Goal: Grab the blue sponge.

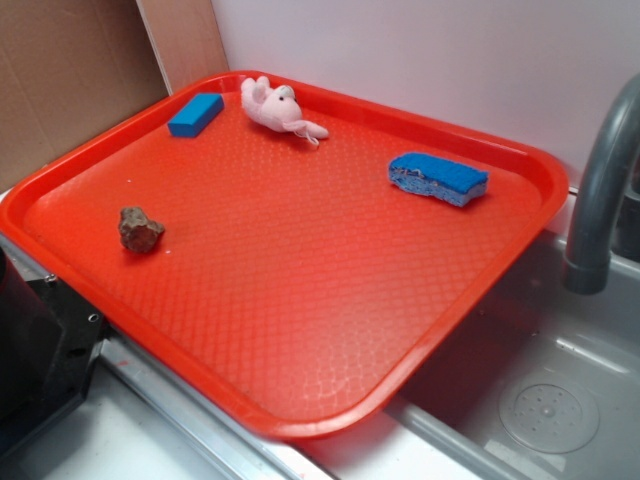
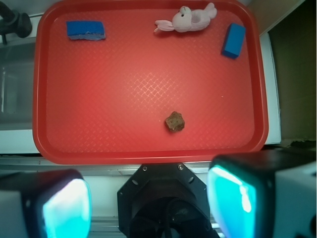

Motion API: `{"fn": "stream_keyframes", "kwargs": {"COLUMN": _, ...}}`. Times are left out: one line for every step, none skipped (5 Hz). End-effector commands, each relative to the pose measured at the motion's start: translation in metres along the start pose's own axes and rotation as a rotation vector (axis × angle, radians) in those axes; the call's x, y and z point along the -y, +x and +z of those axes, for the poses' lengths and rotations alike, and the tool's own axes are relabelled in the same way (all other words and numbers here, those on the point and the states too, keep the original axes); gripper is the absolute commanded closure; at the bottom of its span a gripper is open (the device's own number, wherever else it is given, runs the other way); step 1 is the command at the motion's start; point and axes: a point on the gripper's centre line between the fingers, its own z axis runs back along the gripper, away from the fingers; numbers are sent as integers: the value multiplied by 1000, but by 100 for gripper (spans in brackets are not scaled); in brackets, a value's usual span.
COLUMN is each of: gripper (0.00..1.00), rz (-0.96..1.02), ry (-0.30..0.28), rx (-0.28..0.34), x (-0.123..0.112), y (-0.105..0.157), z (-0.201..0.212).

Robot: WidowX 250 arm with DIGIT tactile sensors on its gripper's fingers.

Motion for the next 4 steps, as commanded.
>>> {"fn": "stream_keyframes", "kwargs": {"gripper": 0, "rz": 0, "ry": 0, "rx": 0, "x": 0, "y": 0, "z": 0}}
{"fn": "stream_keyframes", "kwargs": {"gripper": 0, "rz": -259, "ry": 92, "rx": 52, "x": -25, "y": 46, "z": -54}}
{"fn": "stream_keyframes", "kwargs": {"gripper": 0, "rz": -502, "ry": 63, "rx": 208, "x": 9, "y": 102, "z": -87}}
{"fn": "stream_keyframes", "kwargs": {"gripper": 0, "rz": -502, "ry": 63, "rx": 208, "x": 9, "y": 102, "z": -87}}
